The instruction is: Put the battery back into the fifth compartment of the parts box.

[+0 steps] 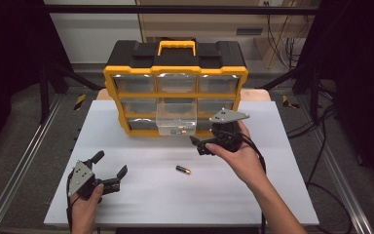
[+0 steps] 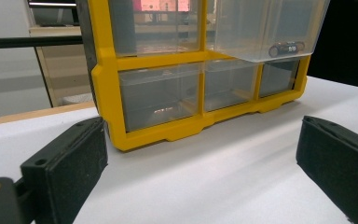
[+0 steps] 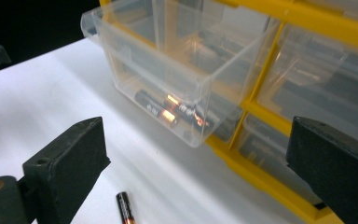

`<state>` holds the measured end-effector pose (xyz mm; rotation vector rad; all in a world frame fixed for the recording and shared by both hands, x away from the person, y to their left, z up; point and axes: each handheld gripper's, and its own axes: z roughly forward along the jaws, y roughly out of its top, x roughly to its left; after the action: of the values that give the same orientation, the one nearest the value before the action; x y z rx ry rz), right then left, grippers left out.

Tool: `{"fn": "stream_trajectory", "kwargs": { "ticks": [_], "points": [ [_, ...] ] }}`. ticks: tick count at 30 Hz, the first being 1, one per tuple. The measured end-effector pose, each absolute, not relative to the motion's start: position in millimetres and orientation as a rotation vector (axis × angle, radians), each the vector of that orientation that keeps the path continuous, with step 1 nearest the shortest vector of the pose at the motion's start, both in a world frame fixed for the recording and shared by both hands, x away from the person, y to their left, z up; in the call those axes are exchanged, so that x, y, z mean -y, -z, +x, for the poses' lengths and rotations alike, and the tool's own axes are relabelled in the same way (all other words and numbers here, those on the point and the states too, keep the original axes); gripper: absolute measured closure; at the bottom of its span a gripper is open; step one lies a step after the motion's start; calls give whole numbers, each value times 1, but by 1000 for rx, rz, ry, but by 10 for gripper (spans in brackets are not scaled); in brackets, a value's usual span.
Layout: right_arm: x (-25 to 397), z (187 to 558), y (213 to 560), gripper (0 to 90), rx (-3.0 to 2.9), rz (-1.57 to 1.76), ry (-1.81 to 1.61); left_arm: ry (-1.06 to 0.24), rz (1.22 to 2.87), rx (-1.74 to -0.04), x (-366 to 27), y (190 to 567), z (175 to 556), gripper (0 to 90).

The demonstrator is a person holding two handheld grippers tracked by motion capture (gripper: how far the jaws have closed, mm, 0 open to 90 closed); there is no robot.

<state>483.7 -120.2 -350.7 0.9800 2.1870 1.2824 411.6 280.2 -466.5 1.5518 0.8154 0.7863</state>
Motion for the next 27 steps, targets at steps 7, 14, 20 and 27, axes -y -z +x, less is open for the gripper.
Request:
{"fn": "stream_trajectory", "kwargs": {
  "ticks": [7, 14, 20, 27],
  "points": [
    [122, 479, 368, 52, -2215, 991, -1260, -786, 1553, -813, -280, 467, 412, 18],
    [122, 474, 392, 52, -2254, 1019, -1243, -785, 1554, -809, -279, 467, 412, 18],
    [120, 471, 406, 52, -2278, 1037, -1234, -785, 1554, -809, -279, 467, 412, 18],
    [117, 468, 418, 51, -2320, 1045, -1202, -785, 1553, -808, -279, 467, 411, 18]
  ]
}}
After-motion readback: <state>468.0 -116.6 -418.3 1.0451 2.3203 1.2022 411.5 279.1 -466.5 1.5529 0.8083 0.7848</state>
